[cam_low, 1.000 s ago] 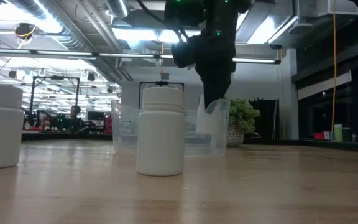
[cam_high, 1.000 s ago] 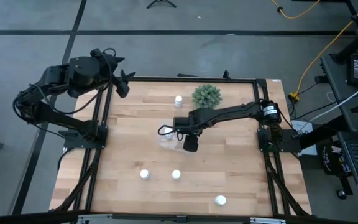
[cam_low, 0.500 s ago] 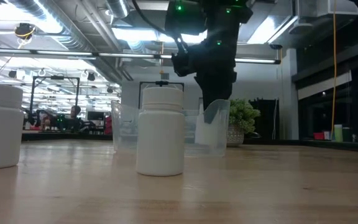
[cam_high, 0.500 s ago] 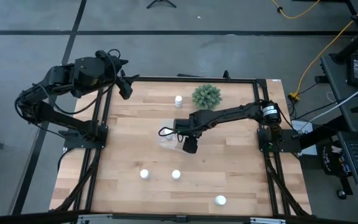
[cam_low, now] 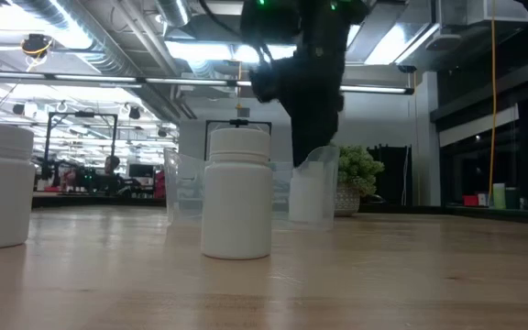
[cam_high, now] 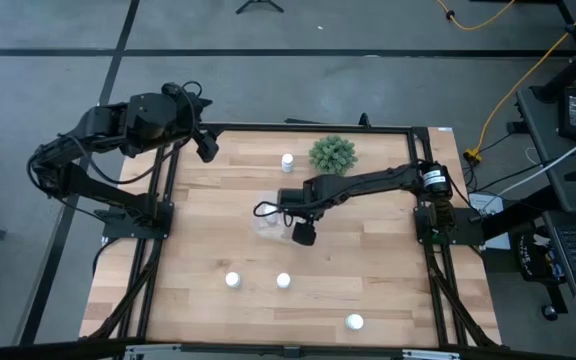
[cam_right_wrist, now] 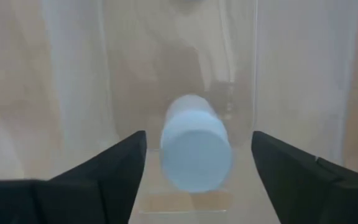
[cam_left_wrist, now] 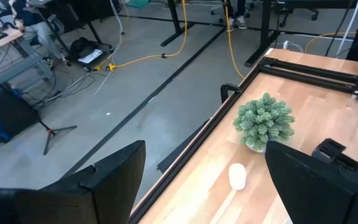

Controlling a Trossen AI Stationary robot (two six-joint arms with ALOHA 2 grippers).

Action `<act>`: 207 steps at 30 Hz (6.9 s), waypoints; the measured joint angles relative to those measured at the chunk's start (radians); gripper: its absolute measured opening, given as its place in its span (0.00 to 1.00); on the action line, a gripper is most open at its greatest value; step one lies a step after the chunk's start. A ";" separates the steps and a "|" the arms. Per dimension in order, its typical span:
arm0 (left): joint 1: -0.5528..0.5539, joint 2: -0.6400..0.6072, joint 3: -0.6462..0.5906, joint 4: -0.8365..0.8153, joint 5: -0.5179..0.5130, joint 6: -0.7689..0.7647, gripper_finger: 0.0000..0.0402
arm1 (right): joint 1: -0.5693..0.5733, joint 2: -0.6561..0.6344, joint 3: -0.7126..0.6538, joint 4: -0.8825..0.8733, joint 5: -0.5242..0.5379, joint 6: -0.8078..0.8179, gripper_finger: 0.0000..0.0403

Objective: Pick and place pill bottles into a basket
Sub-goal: Put the white pill bottle into the transparent bin

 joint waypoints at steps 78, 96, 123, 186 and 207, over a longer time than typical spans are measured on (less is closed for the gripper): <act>0.397 0.708 -0.388 0.713 0.806 0.088 1.00 | -0.280 -0.759 0.117 0.033 0.517 -0.498 0.74; 0.407 0.807 -0.302 0.606 0.730 0.098 1.00 | -0.303 -0.759 0.117 0.037 0.470 -0.501 0.74; 0.392 0.858 -0.303 0.631 0.731 0.079 0.73 | -0.304 -0.759 0.117 0.036 0.470 -0.502 0.74; -0.225 0.626 -0.303 0.372 0.349 -0.182 0.42 | -0.264 -0.759 0.117 0.006 0.096 -0.469 0.74; -0.133 0.772 -0.303 0.501 0.384 -0.166 0.42 | -0.147 -0.759 0.117 -0.065 0.097 -0.454 0.74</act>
